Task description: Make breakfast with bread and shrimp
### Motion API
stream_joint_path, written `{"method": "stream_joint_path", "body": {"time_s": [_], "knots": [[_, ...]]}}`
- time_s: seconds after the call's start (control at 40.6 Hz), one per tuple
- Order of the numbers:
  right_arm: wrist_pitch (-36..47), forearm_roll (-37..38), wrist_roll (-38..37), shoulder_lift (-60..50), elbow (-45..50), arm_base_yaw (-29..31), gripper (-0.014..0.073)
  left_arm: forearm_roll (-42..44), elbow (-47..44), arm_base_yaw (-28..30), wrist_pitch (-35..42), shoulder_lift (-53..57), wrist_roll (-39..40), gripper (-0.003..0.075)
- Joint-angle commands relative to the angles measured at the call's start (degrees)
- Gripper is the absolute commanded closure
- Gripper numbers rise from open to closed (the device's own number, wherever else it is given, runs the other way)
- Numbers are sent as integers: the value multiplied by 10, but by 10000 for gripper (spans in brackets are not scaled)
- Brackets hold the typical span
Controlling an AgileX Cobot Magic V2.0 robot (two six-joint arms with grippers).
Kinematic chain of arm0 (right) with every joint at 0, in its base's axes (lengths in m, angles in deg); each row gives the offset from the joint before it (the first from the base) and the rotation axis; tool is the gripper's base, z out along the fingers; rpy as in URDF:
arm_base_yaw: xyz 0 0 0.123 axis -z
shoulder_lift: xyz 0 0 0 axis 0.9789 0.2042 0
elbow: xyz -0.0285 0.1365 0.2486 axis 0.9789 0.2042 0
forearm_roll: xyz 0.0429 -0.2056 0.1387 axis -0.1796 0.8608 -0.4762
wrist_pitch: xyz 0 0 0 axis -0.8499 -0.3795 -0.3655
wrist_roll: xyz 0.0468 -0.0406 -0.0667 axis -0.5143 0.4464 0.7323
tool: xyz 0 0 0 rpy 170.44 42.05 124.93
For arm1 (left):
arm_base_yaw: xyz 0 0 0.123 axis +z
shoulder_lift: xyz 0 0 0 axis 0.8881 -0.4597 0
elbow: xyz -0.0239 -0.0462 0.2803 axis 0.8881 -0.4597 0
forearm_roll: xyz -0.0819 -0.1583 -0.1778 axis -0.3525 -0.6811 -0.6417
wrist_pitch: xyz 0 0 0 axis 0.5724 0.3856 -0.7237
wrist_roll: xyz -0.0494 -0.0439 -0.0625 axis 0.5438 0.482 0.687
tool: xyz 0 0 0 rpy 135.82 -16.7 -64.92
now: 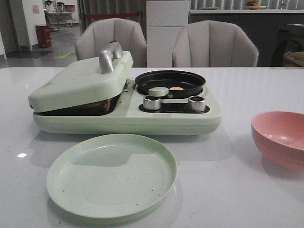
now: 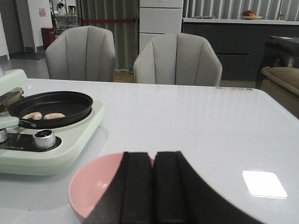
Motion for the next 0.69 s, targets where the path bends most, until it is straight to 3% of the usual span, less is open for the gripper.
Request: {"method": "stream_joint_path", "body": {"time_s": [0.0,0.32,0.369,0.517,0.591,0.665], "knots": [[55,6,3,-9,-9,3,559,-2,-17,0,49,10,5,619],[55,5,9,-10,-9,3,559,-2,-17,0,49,10,5,619],[55,-13,37,-10,-9,3,559,-2,-17,0,49,10,5,619],[55,-163,180,-10,-9,3,559,-2,-17,0,49,10,5,619],[55,-169,207,-10,-9,5,559,-2,-17,0,49,10,5,619],[55,-128,202,-10,-9,13,559,-2,-17,0,49,10,5,619]]}}
